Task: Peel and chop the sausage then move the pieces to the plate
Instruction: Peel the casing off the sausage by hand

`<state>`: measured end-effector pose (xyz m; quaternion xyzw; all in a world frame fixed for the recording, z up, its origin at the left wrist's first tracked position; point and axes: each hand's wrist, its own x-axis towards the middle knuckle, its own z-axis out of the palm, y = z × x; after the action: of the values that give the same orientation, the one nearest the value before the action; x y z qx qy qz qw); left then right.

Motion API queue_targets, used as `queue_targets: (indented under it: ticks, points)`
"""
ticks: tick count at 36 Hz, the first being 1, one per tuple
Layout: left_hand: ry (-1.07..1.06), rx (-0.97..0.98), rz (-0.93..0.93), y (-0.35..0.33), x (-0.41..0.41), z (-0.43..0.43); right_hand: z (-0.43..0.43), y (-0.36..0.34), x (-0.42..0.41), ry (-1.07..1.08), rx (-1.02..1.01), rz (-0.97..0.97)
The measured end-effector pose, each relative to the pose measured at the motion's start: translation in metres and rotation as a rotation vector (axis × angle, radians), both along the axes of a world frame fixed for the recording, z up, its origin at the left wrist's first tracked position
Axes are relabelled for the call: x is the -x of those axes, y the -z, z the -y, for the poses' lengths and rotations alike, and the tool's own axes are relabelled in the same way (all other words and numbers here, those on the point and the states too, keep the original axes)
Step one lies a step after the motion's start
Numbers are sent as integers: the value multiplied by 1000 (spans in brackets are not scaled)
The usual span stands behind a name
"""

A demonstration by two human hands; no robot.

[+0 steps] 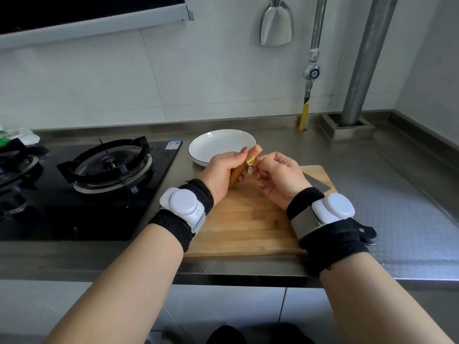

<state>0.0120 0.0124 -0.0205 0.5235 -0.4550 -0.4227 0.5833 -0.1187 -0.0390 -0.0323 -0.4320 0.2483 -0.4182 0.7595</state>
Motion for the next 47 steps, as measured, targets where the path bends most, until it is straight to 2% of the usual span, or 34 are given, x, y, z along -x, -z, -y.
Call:
queue_targets:
  ticks: [5,8,14,27,36,41,47]
  points:
    - [2,-51,-71,4,1,4,-1,1,0,1,33,-30]
    - [45,-56,-234,3,2,5,0,3,-2,19,67,-87]
    - [81,-61,-550,-4,7,5,1,4,-3,59,64,-80]
    - [12,-43,-694,-12,12,11,-1,7,-4,91,113,-181]
    - [-6,-70,-676,-7,11,13,0,7,-4,182,103,-252]
    - [-66,-38,-490,-5,14,17,1,2,-3,119,-63,-104]
    - [-93,-4,-303,0,11,20,2,0,-3,97,-135,-26]
